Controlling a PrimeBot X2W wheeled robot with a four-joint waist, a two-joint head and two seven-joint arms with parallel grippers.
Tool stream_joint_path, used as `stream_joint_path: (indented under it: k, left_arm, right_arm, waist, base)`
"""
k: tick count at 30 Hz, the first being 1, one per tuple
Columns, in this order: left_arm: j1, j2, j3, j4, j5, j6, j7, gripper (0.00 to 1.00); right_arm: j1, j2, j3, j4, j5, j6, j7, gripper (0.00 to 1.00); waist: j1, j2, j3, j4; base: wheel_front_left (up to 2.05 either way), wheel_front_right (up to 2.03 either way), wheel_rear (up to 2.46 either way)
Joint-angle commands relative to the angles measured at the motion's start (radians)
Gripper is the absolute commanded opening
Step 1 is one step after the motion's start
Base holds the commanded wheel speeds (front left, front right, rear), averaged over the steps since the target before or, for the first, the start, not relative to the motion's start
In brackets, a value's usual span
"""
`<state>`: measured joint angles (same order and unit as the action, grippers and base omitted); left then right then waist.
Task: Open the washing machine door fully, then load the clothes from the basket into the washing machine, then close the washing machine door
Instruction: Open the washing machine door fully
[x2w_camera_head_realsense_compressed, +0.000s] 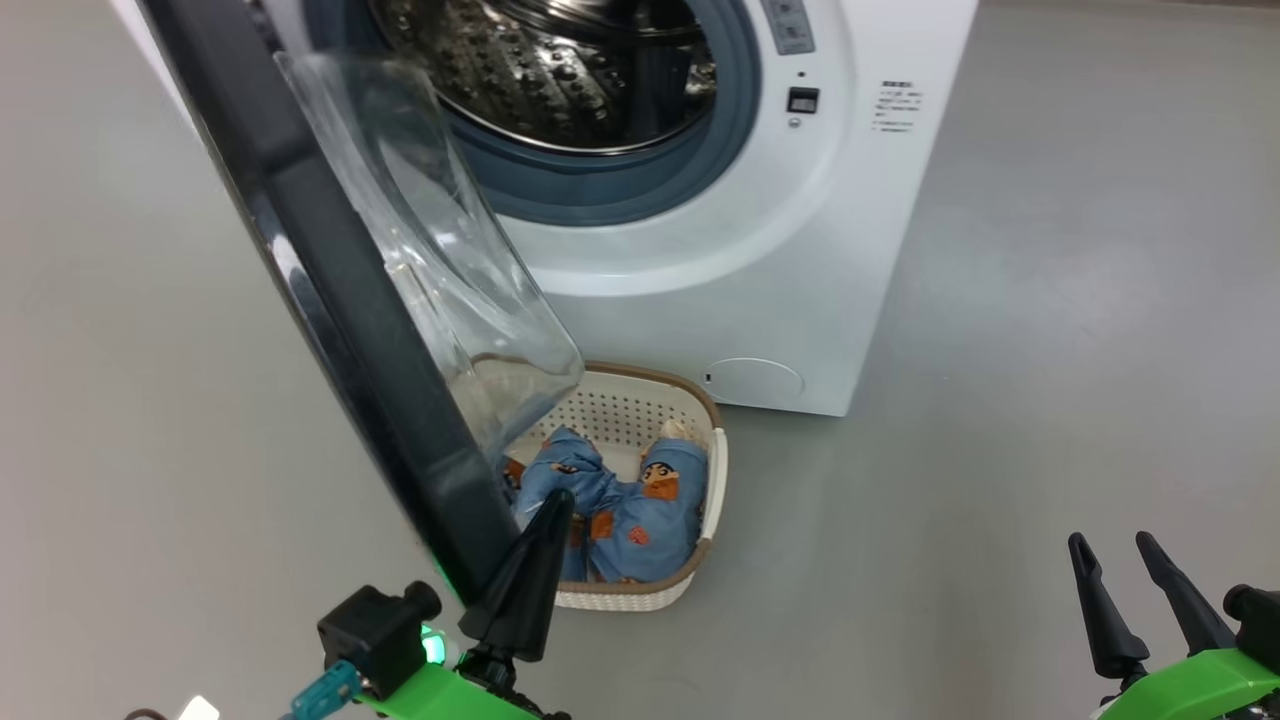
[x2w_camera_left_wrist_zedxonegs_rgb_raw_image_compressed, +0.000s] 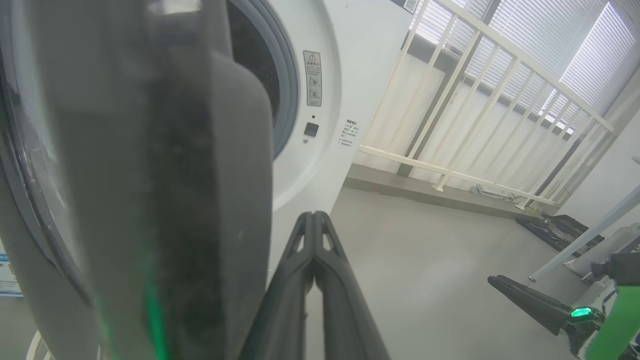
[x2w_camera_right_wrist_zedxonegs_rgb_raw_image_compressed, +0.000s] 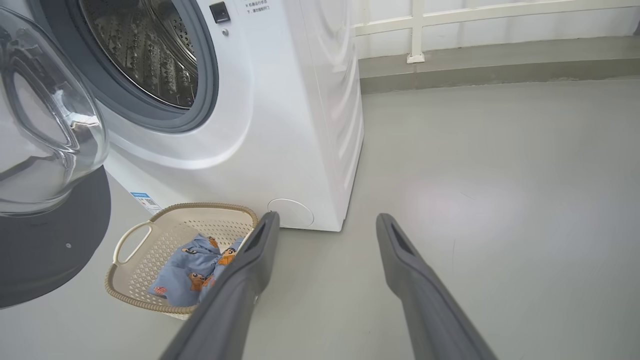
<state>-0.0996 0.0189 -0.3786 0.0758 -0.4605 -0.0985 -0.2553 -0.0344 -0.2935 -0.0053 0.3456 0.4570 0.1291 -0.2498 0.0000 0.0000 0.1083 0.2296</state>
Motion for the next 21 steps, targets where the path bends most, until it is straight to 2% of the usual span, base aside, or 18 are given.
stream_joint_path:
  k: [1, 7, 21]
  left_arm:
    - [-0.017, 0.031, 0.068, -0.019, 0.003, 0.021, -0.006, 0.00]
    - [-0.001, 0.031, 0.076, -0.034, 0.036, 0.032, -0.006, 0.00]
    - [0.051, 0.048, 0.120, -0.094, 0.080, 0.101, -0.006, 0.00]
  right_arm:
    - [-0.013, -0.026, 0.024, -0.024, -0.015, 0.002, -0.012, 1.00]
    - [-0.015, -0.033, 0.026, -0.025, -0.013, 0.002, -0.012, 1.00]
    - [-0.021, -0.040, 0.029, -0.032, -0.011, 0.002, -0.012, 1.00]
  waist:
    - [0.0000, 0.0000, -0.001, 0.019]
    - [0.0000, 0.0000, 0.004, 0.060]
    - [0.0000, 0.0000, 0.016, 0.140]
  base:
    - [0.00, 0.00, 0.00]
    - [0.00, 0.00, 0.00]
    - [0.00, 0.00, 0.00]
